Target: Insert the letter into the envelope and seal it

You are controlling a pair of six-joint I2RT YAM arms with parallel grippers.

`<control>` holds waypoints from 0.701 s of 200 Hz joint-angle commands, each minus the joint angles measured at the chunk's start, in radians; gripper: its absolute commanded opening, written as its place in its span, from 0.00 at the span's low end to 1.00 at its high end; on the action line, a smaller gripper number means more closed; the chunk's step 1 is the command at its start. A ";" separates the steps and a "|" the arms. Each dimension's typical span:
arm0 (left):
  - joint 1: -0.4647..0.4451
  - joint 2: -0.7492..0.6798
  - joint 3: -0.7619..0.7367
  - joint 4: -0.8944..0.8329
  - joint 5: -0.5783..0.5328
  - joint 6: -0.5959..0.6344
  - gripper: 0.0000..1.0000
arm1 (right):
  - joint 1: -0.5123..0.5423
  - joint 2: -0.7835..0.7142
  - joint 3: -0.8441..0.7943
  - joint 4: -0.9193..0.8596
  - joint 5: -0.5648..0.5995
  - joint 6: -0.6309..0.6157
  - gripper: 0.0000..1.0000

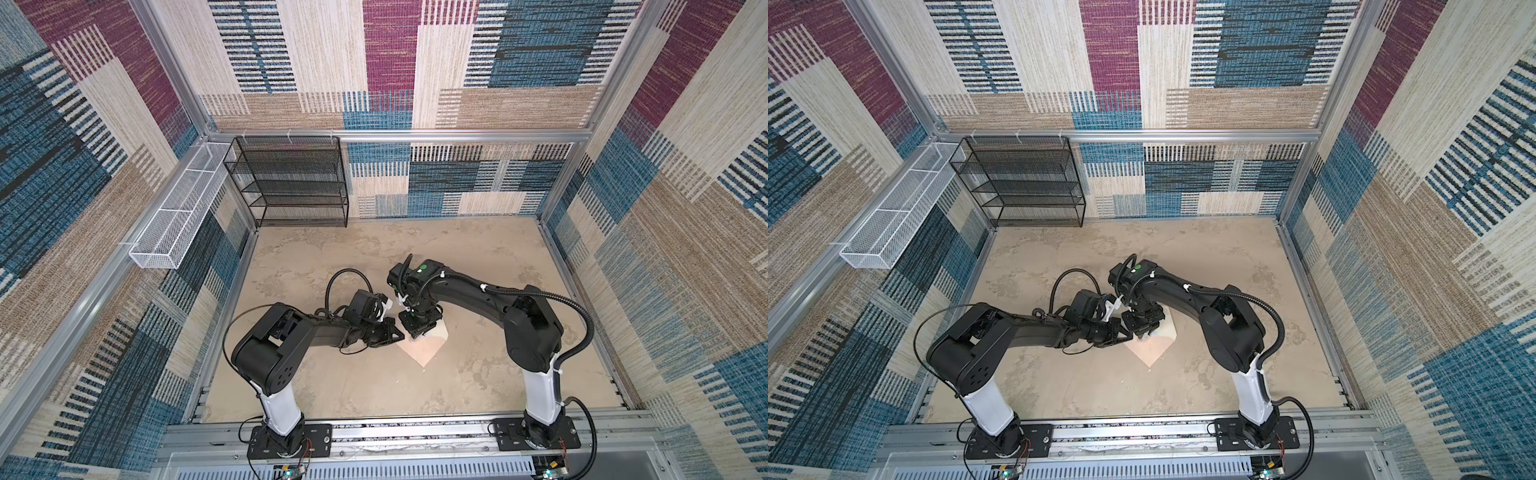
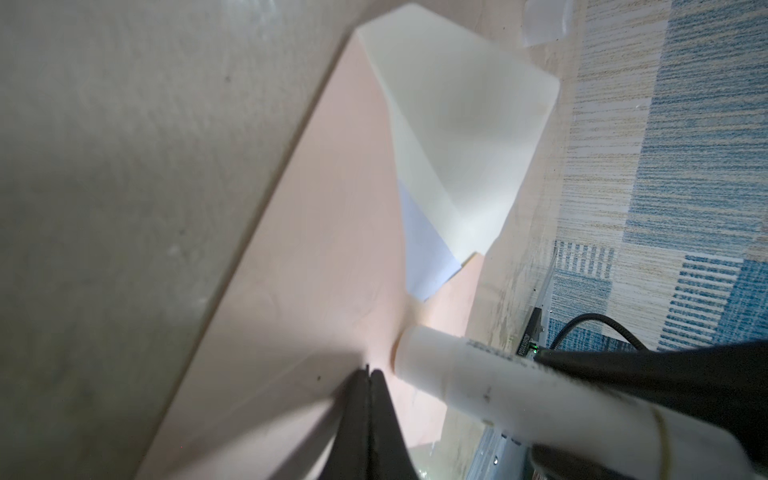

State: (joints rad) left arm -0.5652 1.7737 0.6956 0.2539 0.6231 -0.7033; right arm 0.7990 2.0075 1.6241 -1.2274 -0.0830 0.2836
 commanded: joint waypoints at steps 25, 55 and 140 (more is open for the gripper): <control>0.004 0.011 -0.011 -0.174 -0.108 0.032 0.00 | -0.003 -0.007 0.017 -0.020 0.075 0.015 0.00; 0.005 0.015 -0.007 -0.179 -0.108 0.033 0.00 | -0.004 -0.024 0.031 -0.021 0.050 0.008 0.00; 0.007 -0.002 0.000 -0.204 -0.104 0.041 0.00 | -0.011 -0.098 0.077 -0.037 0.050 0.009 0.00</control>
State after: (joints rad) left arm -0.5613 1.7752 0.7033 0.2382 0.6312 -0.6991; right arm 0.7940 1.9488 1.6814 -1.2629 -0.0418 0.2836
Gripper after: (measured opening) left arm 0.049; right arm 0.259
